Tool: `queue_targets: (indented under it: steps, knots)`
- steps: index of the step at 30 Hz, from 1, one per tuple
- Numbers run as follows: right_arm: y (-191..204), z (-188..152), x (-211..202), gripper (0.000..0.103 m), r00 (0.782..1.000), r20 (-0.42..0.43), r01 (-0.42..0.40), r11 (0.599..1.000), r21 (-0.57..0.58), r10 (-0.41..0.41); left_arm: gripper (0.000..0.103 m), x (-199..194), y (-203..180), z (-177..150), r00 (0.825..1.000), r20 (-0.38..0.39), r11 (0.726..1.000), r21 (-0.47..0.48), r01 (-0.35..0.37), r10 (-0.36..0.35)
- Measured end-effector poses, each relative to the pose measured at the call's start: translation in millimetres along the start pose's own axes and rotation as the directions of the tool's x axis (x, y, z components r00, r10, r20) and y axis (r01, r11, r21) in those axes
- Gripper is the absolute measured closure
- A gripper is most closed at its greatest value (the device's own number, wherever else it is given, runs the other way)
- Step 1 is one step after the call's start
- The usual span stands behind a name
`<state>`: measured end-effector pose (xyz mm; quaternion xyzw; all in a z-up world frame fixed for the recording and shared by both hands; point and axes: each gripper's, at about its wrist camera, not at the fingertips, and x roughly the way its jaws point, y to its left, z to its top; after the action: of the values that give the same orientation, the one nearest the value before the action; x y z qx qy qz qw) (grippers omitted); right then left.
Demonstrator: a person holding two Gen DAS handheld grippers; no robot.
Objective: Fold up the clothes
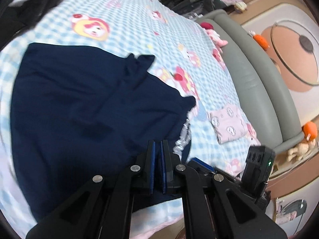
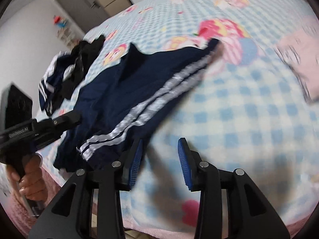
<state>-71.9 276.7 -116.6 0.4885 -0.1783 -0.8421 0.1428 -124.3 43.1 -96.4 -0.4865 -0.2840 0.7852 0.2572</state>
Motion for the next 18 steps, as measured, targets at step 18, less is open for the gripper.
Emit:
queue_targets:
  steps: [18]
  knots:
    - [-26,-11,-19,0.062,0.995,0.011,0.098,0.991,0.093,-0.100,0.064,68,-71,-34,0.981,-0.192,0.959,0.282,0.028,0.028]
